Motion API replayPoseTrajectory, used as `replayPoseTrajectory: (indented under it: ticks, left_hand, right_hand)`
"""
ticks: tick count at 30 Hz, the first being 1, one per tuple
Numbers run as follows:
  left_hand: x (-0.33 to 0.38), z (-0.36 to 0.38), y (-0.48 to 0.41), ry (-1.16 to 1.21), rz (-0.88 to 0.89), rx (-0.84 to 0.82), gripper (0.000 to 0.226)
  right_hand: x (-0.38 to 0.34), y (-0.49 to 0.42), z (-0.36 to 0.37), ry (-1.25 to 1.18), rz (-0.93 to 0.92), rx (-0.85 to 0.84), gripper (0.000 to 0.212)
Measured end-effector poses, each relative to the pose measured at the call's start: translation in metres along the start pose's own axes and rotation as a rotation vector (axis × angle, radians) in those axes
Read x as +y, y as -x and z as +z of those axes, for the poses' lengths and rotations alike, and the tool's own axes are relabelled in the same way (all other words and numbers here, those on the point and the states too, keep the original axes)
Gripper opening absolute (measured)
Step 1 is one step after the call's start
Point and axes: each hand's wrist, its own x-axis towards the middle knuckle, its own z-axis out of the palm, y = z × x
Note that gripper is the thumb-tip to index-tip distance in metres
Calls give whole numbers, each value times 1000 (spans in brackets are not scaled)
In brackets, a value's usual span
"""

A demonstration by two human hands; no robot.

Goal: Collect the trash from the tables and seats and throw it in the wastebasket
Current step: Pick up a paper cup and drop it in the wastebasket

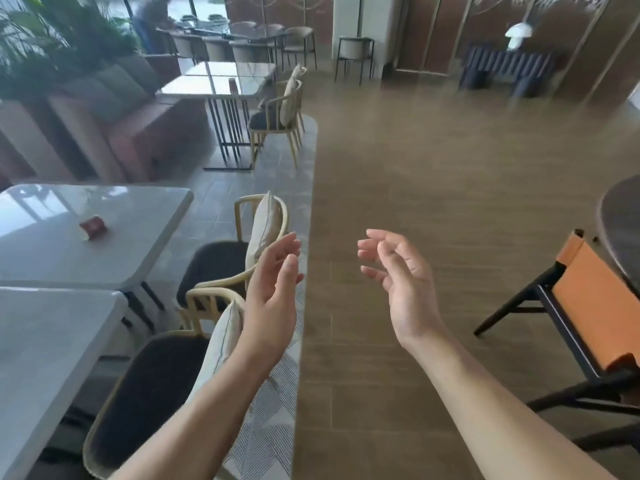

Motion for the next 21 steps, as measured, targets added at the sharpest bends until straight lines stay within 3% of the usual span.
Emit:
replayPoseTrajectory:
  ticks: [12, 21]
  left_hand:
    - [-79, 31, -207, -83, 22, 173, 30]
    - [-111, 53, -355, -128, 42, 458, 32]
  right_hand:
    - [90, -235, 18, -51, 59, -157, 31]
    - [132, -432, 57, -26, 104, -486, 49]
